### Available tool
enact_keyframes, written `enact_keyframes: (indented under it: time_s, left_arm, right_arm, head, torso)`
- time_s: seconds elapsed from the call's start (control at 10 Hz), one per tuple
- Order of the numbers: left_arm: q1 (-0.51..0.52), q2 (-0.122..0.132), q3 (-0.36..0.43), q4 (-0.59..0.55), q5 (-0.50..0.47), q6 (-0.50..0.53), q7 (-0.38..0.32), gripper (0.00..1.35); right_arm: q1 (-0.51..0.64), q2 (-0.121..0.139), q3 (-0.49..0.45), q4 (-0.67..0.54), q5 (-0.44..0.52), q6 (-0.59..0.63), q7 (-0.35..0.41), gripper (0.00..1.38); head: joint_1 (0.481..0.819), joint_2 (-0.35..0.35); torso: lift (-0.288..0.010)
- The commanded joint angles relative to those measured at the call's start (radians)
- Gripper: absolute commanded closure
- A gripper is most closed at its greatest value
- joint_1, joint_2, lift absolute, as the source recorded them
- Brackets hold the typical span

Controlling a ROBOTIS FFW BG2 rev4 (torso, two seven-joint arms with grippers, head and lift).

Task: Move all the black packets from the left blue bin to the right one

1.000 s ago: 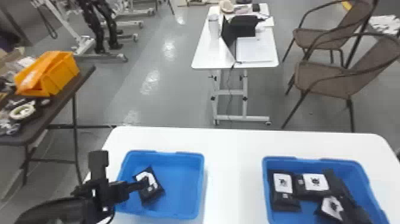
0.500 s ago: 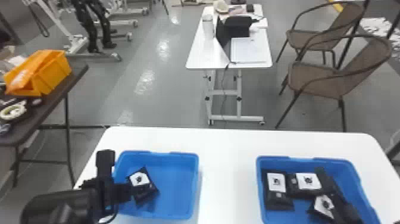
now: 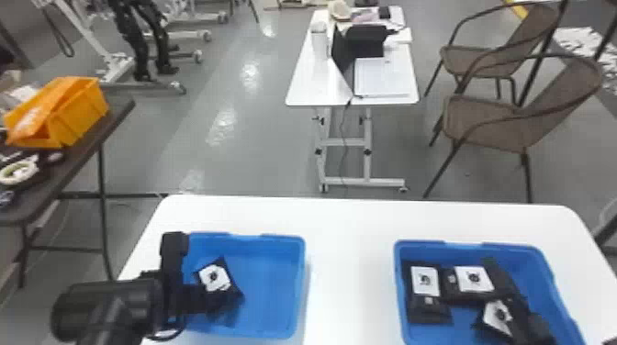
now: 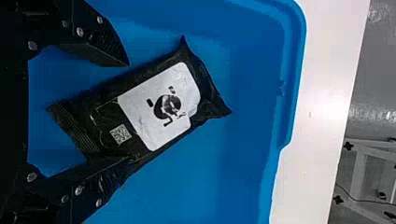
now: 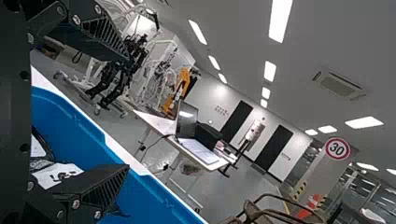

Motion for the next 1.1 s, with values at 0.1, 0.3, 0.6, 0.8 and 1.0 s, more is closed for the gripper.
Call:
enact_keyframes:
  time_s: [0.1, 0.3, 0.6, 0.8, 1.0]
  left_arm:
    - [-0.013, 0.007, 0.008, 0.036, 0.03, -0.029, -0.001, 0.86]
    - [-0.002, 0.01, 0.014, 0.039, 0.064, -0.09, -0.006, 1.03]
    - [0.015, 0.029, 0.003, 0.051, 0.072, -0.144, -0.075, 1.22]
    - [0.059, 0.05, -0.022, -0.05, 0.032, -0.182, -0.162, 1.22]
    - [0.156, 0.038, -0.008, -0.271, -0.036, -0.145, -0.251, 1.22]
  right_arm:
    - [0.001, 0.001, 0.0, 0.0, -0.002, 0.0, 0.0, 0.21]
    - [0.001, 0.001, 0.0, 0.0, -0.002, 0.005, 0.0, 0.21]
    - [-0.001, 0.001, 0.0, 0.001, 0.0, 0.014, 0.008, 0.63]
    - [0.002, 0.001, 0.0, -0.019, 0.017, 0.014, 0.011, 0.47]
    - [0.002, 0.001, 0.002, -0.034, 0.023, 0.014, 0.013, 0.42]
  head:
    - [0.695, 0.142]
    - [0.695, 0.142]
    - [0.695, 0.137]
    - [0.695, 0.131]
    - [0.695, 0.118]
  torso:
    - [0.0]
    - [0.0]
    - [0.0]
    - [0.0]
    - [0.0]
